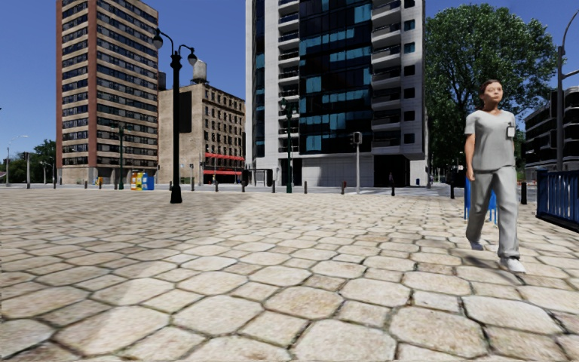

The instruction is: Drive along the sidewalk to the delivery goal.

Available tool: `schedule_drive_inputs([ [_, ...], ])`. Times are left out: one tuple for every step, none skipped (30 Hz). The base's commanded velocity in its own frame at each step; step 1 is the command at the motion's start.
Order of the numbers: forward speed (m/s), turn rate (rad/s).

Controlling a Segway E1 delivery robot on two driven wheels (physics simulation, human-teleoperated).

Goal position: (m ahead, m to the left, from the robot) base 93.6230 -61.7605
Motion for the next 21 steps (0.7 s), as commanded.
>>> schedule_drive_inputs([
  [2.00,0.00],
  [2.00,0.00],
  [2.00,0.00],
  [2.00,0.00],
  [2.00,0.00],
  [2.00,0.00],
  [2.00,-0.03],
  [2.00,-0.15],
  [2.00,-0.20],
  [2.00,-0.20],
  [2.00,-0.25],
  [2.00,-0.28],
  [2.00,-0.28],
  [2.00,-0.28],
  [2.00,-0.29],
  [2.00,-0.29],
  [2.00,-0.29],
  [2.00,-0.29],
  [2.00,-0.29],
  [2.00,-0.29],
  [2.00,-0.29],
])
